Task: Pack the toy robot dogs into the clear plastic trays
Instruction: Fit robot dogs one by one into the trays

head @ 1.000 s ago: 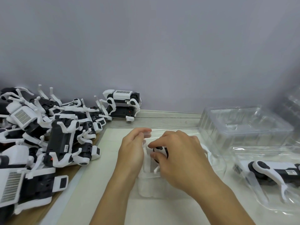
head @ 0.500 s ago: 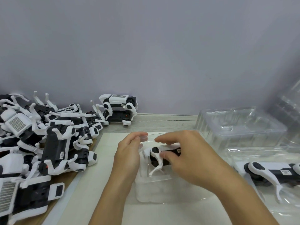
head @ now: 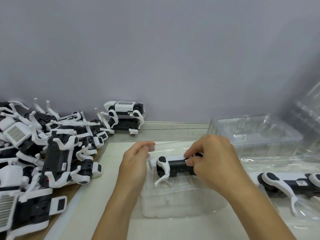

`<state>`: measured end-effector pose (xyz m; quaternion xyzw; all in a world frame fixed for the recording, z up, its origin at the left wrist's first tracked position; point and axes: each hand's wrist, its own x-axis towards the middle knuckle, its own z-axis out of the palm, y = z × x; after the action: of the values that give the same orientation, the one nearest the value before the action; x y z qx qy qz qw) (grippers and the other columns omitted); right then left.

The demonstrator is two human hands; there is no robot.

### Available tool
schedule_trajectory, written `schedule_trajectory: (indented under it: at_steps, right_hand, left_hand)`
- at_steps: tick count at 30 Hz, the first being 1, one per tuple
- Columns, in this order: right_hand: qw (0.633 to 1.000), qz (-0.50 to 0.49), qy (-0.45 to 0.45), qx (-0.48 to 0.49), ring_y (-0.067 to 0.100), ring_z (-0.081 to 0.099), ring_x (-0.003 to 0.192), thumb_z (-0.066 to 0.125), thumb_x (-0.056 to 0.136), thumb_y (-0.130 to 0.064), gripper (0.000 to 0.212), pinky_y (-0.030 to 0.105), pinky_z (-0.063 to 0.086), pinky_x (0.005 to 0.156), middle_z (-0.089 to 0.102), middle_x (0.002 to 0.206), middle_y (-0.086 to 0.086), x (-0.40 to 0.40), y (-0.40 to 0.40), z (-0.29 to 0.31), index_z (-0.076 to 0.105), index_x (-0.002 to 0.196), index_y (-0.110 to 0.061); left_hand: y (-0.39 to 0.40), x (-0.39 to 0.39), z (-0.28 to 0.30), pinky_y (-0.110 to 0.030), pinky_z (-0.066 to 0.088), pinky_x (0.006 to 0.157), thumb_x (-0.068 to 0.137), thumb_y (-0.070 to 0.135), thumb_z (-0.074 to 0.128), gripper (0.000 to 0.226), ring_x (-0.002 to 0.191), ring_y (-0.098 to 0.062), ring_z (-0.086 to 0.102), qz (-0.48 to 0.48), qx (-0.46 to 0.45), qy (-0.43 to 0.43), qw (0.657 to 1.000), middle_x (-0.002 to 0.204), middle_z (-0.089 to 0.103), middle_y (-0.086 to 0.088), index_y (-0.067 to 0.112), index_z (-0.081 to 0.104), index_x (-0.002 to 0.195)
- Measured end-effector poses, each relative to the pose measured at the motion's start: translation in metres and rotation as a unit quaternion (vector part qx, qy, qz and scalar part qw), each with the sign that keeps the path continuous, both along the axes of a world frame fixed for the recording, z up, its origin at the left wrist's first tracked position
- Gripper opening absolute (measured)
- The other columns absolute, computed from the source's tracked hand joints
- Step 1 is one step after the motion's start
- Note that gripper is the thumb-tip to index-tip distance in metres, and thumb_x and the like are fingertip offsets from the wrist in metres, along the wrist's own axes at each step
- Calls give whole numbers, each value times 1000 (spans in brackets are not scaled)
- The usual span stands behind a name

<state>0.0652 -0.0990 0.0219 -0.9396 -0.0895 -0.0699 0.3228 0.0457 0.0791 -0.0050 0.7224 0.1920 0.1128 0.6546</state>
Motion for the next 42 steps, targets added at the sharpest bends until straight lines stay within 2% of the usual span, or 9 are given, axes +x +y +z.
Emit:
schedule_trajectory:
  at_steps: [6,10,13,19,24,28,32,36,42]
  right_hand:
    - [1000,13,8,-1,-1,58,78,77,78,-17,16,11,42,62,64,77,-19,2,-3,0,76,77,-32]
    - [998,36,18,38,-3,57,83,78,81,-21,21,10,41,67,63,86,-19,2,-8,0,74,93,-37]
    - [997,39,-11,69,-6,52,92,73,85,-23,23,4,36,72,60,100,-23,4,-11,1,70,99,-41]
    - [996,34,-34,78,-4,38,119,67,90,-32,40,14,23,96,44,125,-22,5,-12,4,56,128,-41]
    - [992,48,-28,111,-9,33,115,61,88,-49,52,12,26,90,40,127,-25,4,-9,2,44,138,-45]
    - [990,74,-12,119,-11,32,117,64,82,-54,61,15,26,92,40,131,-25,1,-4,2,38,137,-52]
    - [990,66,-7,126,0,40,122,69,81,-51,61,21,29,93,42,129,-23,0,-1,1,38,134,-55]
    - [992,55,-15,109,-3,39,115,72,80,-50,59,11,28,84,41,124,-24,0,-2,1,43,132,-52]
    - [995,39,9,92,-7,46,94,74,79,-49,54,0,31,69,42,120,-19,1,1,-2,47,127,-50]
  left_hand:
    - [0,-3,1,-21,39,72,91,19,62,22,96,0,59,-20,17,18,1000,103,68,14,38,71,93]
    - [0,-4,1,-22,37,65,92,23,62,19,84,-3,57,-12,23,53,998,99,61,10,37,63,105]
    - [1,-4,1,-14,36,62,92,17,60,20,79,10,56,-13,53,43,998,100,64,15,34,67,100]
    - [7,-6,6,-9,40,71,84,9,65,26,94,13,59,15,42,-42,998,94,70,25,33,73,94]
    - [15,-12,17,-37,52,87,77,16,65,28,90,-3,66,22,27,-120,992,95,72,19,34,74,97]
    - [15,-17,22,-42,51,94,78,14,62,30,103,-9,66,5,58,-162,985,100,73,14,34,73,98]
    - [15,-17,23,-33,49,94,81,16,64,25,109,-8,63,-9,77,-186,979,104,73,13,30,72,101]
    - [18,-18,22,-17,43,89,78,39,71,27,110,3,59,-61,119,-150,980,106,68,22,35,67,104]
    - [19,-16,20,-25,41,92,82,41,75,29,119,-5,53,-100,177,-27,979,115,61,19,46,60,106]
